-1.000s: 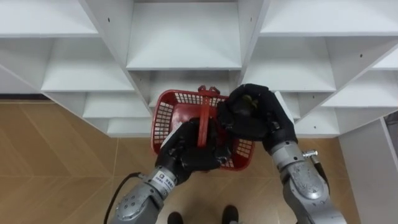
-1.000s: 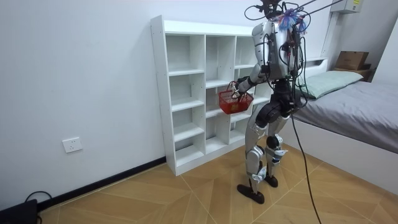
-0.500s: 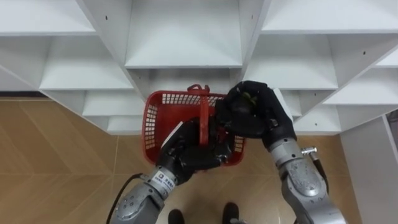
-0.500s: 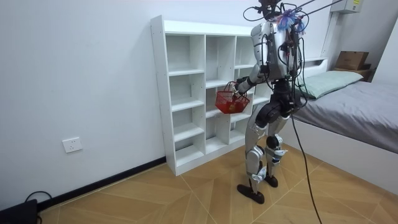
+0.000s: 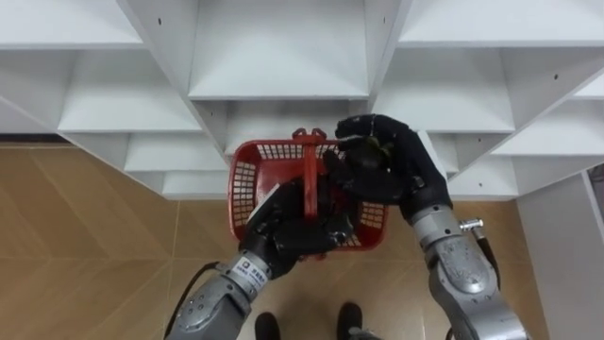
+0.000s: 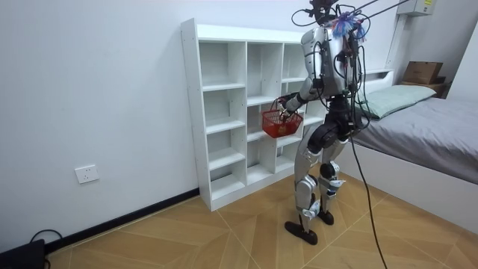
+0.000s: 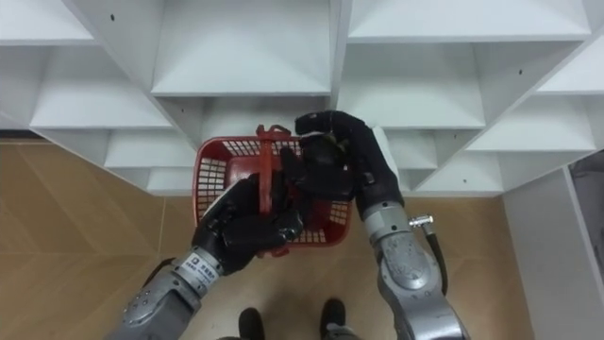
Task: Collect fruits from the closet
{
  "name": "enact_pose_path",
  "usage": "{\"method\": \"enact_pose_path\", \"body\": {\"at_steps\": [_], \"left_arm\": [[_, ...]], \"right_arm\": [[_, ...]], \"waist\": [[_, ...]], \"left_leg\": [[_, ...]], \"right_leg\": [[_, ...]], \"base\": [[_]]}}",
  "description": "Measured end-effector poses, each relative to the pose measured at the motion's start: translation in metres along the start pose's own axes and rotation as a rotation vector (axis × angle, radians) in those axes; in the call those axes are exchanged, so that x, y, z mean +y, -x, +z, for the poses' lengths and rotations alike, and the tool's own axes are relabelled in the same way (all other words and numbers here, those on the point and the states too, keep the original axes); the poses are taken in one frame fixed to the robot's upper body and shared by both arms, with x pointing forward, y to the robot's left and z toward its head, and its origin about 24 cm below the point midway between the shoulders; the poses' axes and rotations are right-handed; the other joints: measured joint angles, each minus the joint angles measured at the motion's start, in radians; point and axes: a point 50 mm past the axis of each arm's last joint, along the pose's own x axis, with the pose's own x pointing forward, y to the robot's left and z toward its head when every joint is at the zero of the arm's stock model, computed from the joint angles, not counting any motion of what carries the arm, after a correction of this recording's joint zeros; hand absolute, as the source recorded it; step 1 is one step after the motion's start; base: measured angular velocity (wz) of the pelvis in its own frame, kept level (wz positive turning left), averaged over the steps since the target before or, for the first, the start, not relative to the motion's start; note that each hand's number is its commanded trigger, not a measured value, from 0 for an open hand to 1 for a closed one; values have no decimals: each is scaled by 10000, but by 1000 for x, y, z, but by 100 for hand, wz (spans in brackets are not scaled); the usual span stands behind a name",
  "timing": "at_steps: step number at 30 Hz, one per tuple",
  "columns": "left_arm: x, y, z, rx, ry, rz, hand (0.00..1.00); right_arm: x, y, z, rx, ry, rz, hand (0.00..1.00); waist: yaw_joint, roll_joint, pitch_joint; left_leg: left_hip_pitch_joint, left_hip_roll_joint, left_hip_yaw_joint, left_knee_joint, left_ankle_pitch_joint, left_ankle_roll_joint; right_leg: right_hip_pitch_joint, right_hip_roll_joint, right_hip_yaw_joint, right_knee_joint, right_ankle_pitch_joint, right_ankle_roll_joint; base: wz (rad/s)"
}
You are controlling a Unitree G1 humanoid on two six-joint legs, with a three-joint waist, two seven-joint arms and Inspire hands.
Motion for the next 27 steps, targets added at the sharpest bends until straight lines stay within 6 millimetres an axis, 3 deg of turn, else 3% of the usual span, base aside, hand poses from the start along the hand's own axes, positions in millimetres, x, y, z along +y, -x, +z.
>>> {"method": "enact_pose_path", "body": {"at_steps": [27], "left_arm": [[2, -4, 10, -277, -359, -261, 100]], "right_arm": [[1, -1, 7, -505, -15, 246, 0]], "waist": [[23, 58, -40]], "left_leg": [[-23, 109, 53, 137, -3, -21]], "right_leg": [[42, 69, -25, -23, 75, -77]], "base": [[0]]}}
